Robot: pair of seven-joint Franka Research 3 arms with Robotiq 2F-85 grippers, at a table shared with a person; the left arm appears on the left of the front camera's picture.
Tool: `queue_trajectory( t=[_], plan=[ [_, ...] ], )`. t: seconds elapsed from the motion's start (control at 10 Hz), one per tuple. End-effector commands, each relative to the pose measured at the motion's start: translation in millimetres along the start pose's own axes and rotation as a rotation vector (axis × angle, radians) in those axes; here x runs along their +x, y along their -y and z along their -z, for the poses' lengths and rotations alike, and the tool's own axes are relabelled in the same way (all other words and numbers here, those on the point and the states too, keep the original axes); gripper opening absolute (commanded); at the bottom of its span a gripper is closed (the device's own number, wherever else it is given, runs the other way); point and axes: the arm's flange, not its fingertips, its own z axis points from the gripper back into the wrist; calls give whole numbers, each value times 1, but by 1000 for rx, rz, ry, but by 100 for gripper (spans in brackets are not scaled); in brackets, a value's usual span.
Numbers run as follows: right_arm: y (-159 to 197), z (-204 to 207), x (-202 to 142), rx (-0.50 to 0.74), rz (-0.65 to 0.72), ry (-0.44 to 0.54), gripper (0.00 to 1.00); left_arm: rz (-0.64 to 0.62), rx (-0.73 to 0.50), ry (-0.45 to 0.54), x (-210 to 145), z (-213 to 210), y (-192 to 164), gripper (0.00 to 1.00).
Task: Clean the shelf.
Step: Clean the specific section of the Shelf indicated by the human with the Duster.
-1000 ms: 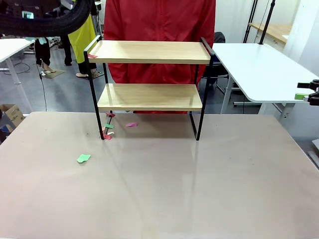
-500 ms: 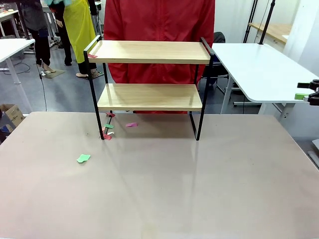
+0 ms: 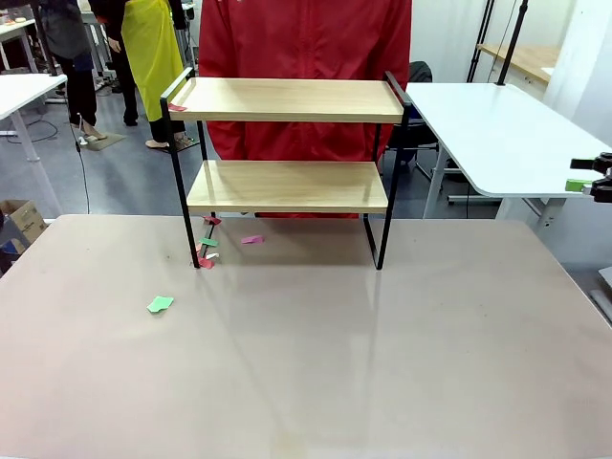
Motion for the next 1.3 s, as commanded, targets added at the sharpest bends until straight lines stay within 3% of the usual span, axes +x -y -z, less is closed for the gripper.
queue_trajectory(
  t=[0.0,0.2,0.3,0.5,0.6,0.8,1.2],
  plan=[
    [0,1,8,-12,4,-18,100,1,-19,-20,1,11,-1,14],
    [0,1,8,-12,4,-18,100,17,0,-95,6,26,4,14],
    [0,1,8,-12,4,-18,100,-18,-10,-36,-1,14,3,14],
    [0,1,8,-12,4,-18,100,-1,-5,-121,-5,48,5,14],
    [0,1,8,-12,4,-18,100,-28,-56,-125,-6,61,-7,14],
    [0,1,8,-12,4,-18,100,-39,-16,-161,-3,78,-30,14],
    [0,1,8,-12,4,-18,100,-92,-69,-317,-27,107,-57,14]
  ],
)
